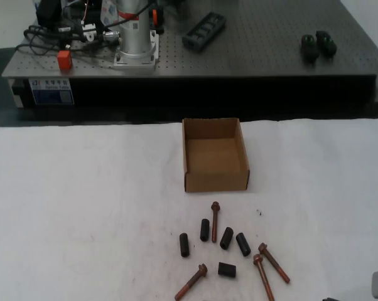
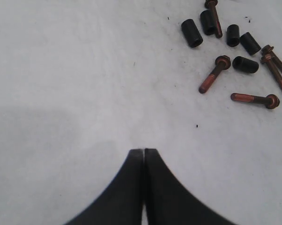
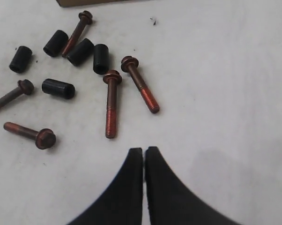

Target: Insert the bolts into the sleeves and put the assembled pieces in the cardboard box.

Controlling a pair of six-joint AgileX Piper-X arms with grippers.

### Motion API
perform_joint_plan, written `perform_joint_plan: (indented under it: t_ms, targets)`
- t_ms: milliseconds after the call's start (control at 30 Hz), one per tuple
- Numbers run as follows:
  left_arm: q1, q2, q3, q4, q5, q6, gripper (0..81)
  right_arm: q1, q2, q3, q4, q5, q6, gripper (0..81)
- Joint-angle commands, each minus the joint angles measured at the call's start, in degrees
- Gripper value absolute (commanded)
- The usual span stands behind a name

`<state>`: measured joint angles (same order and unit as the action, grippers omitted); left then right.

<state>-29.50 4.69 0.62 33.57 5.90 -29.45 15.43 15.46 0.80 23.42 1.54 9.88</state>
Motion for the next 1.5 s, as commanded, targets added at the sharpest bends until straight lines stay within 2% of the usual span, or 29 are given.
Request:
perform_joint_plan:
  t_ms: [0,100,200,233,300,367,400,467,500,633,900,1133,1467]
  targets:
    - [0.3,-0.4,-0.6,-0.8,-0.2,0.8,0.6,0.0,-0.5,-0.8,-1.1,-0.1,10.0,1.1]
    - [0.3,-0.4,-0.6,-3.6,-0.2,-4.8,0.6,0.0,-0.5,-0.8,-2.2,-2.4,13.1,1.1]
    - [0.3,-0.3,-0.6,-10.6,4.3,-15.7,0.3,0.0,-0.3,-0.8,-8.3,-10.1,18.7,0.7]
    - [0.3,-0.3,-0.6,-14.0,6.5,-15.6,0.7,0.0,-0.1,-0.8,-11.2,-12.9,19.8,4.0]
    - [0.3,-0.3,-0.6,-20.6,10.1,-13.7,5.5,0.0,1.0,-0.8,-15.3,-14.5,21.5,16.2]
    - [0.3,-0.3,-0.6,-24.3,9.9,-12.7,13.4,0.0,3.0,-1.3,-15.6,-12.3,21.3,26.3]
    - [0.3,-0.3,-0.6,-25.1,9.8,-12.4,18.6,0.0,4.8,-2.3,-14.8,-10.8,20.8,27.4]
    - [0.3,0.2,-0.6,-25.1,9.8,-12.2,26.3,0.0,9.5,-5.3,-13.1,-9.9,16.7,26.0]
    - [0.3,0.9,-0.6,-25.1,10.3,-12.2,27.4,0.0,11.8,-7.1,-12.2,-9.9,14.8,24.9]
    - [0.3,5.6,-0.6,-25.1,11.7,-9.9,27.3,0.0,27.0,-17.8,-4.8,-9.5,4.9,24.1]
    - [0.3,20.7,-9.2,-25.1,14.0,1.1,27.3,0.0,62.9,-44.1,16.9,0.7,-17.7,24.1]
    - [0.3,34.7,-17.6,-25.1,15.9,6.7,27.3,0.0,77.3,-54.6,21.0,1.7,-24.3,24.1]
    - [0.3,47.0,-23.8,-25.1,19.4,10.7,27.3,0.0,82.4,-55.6,20.1,1.7,-26.6,24.1]
